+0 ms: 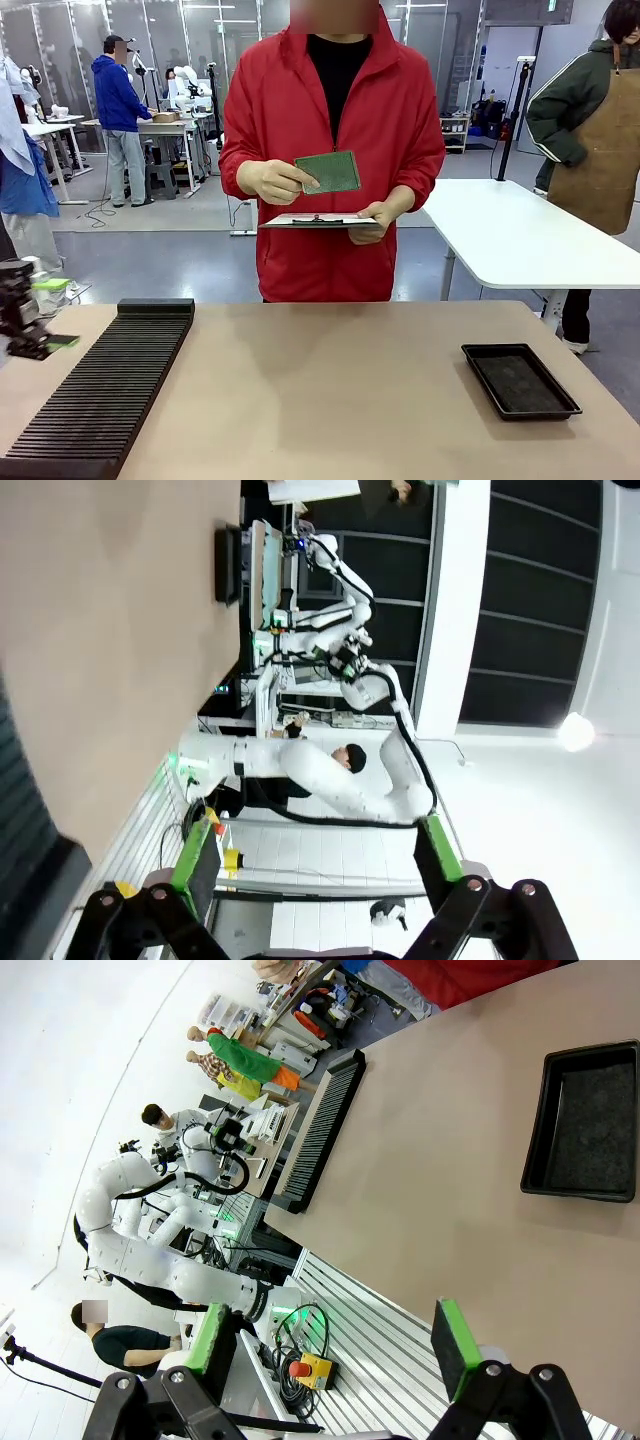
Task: Inspect the PCB.
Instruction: Pick up the Blank PCB that the human is holding.
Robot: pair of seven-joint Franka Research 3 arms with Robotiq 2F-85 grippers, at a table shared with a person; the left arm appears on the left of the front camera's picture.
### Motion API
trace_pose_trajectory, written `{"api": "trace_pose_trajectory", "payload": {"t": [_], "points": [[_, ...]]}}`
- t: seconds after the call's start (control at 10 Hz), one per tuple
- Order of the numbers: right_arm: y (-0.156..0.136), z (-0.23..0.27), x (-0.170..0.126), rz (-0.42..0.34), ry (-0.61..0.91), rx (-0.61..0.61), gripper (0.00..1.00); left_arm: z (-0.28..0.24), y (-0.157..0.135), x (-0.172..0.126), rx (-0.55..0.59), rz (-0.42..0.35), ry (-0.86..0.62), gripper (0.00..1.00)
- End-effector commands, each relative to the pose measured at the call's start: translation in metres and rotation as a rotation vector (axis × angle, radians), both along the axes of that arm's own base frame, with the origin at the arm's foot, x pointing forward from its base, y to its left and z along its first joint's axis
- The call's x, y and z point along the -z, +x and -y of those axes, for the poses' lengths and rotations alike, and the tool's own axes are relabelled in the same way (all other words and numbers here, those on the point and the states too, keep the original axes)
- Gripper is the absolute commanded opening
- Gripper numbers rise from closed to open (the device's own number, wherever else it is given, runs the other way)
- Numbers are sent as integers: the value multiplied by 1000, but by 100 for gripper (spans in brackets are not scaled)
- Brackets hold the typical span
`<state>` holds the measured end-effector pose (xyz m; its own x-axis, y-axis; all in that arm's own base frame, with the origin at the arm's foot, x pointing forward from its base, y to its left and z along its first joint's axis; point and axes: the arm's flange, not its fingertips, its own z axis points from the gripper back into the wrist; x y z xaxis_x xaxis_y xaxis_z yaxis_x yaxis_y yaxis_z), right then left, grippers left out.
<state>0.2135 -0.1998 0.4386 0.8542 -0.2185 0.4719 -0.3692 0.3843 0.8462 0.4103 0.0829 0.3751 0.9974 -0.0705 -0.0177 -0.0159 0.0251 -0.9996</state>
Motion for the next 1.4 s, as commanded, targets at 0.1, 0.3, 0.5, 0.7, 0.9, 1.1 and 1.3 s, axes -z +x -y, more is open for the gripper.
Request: {"api": "trace_pose_trajectory", "payload": {"t": [0.1,0.3,0.5,0.7,0.9,1.1,1.3], "points": [[0,1,-2,19,9,2,100,-37,-68,-22,9,90,28,100],[0,1,-2,19,9,2,100,-65,-109,-40,-6,137,38,100],[0,1,-2,19,9,2,100,-87,-129,-49,-15,159,48,100],[0,1,-2,19,9,2,100,-87,-142,-53,13,177,52,100],[0,1,-2,19,9,2,100,-82,-147,-54,7,203,46,100],[0,1,-2,19,9,2,100,-87,-139,-55,-12,171,53,100],[0,1,-2,19,9,2,100,-87,-139,-55,-12,171,53,100]]}}
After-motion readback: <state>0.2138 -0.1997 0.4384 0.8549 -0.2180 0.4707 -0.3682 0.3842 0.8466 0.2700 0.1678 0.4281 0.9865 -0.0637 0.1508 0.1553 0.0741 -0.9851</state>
